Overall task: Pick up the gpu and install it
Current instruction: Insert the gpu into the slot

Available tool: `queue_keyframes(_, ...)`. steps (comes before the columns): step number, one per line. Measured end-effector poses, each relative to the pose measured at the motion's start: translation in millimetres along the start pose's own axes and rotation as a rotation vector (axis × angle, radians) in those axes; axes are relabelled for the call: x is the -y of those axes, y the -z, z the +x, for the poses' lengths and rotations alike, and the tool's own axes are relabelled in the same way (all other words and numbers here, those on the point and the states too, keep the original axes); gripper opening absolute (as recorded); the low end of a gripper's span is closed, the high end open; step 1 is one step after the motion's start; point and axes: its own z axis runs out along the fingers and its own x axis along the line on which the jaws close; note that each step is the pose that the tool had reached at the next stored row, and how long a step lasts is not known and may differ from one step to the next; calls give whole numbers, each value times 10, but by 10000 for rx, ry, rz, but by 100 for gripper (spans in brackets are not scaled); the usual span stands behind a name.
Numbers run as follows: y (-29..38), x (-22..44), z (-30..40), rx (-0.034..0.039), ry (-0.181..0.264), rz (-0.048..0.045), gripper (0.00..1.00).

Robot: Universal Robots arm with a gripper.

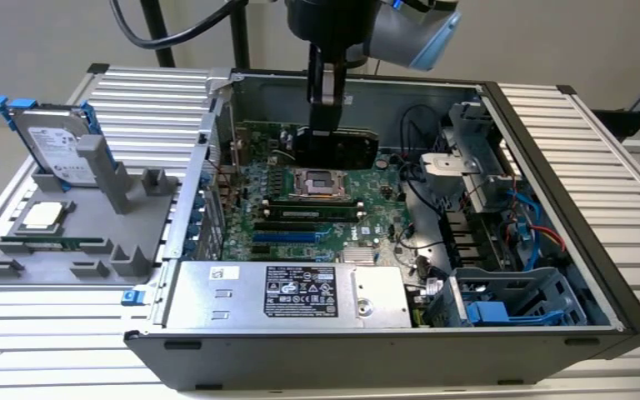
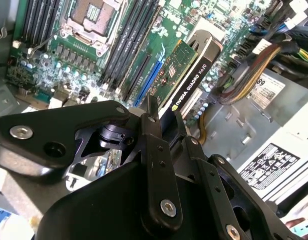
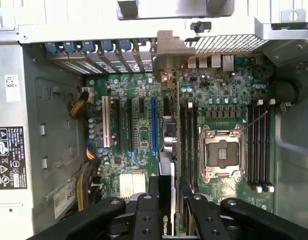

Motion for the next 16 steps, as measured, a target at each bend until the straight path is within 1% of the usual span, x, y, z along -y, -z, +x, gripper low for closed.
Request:
queue_keyframes(8,-14,0,0,-2,0,1,0)
queue_keyframes(16,-48,0,0,-47,0,1,0)
